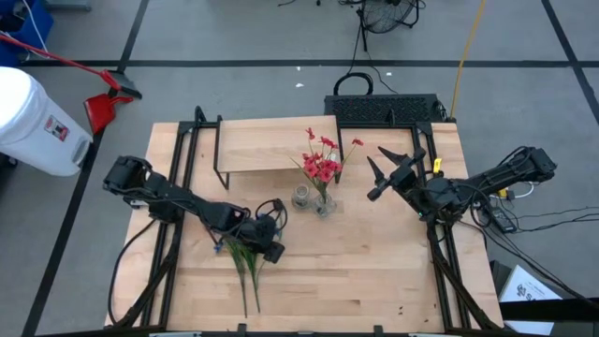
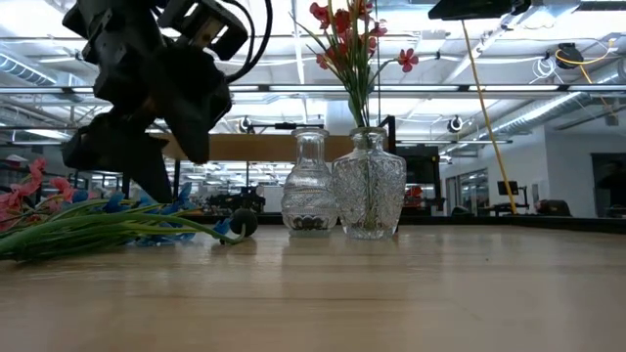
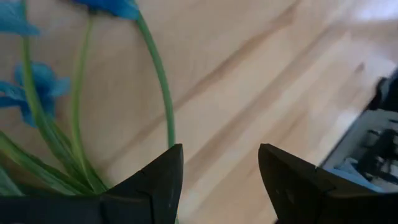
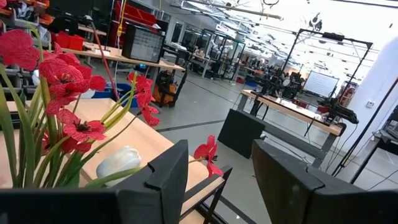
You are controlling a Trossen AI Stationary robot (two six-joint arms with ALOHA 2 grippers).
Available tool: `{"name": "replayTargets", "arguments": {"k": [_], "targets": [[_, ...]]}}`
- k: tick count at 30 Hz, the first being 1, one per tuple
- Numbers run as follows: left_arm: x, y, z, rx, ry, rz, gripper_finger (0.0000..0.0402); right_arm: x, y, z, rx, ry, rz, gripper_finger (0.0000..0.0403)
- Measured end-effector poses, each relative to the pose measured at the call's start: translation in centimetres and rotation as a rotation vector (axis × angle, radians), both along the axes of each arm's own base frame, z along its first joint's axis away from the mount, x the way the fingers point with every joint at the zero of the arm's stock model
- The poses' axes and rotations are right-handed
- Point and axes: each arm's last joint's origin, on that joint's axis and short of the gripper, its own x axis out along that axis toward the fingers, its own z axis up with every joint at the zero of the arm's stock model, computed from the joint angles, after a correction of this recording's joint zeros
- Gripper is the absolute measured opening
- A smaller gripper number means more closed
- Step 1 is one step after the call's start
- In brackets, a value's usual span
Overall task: Pick and place flowers into a vace then onto a shelf
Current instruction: Put the black flower into the left transparent vase
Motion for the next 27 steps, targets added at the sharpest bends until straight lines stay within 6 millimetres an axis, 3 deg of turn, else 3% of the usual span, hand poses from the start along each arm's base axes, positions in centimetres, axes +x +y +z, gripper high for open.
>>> {"name": "replayTargets", "arguments": {"k": [20,23,27], "targets": [[1.0,0.9,-2.4,0.008,0.051,-0.044,0.0211,0.0,0.0,-0.3,-0.008,0.03,0.001,0.0169],[1.0,1.0,-2.4,0.019,0.045,-0.056,0.0189,0.0,0.0,-0.3,-0.008,0.03,0.001,0.0169],[1.0,1.4,-2.5,0.043,0.045,-0.071,0.0127,0.0,0.0,-0.3,-0.008,0.029,0.001,0.0169]]}}
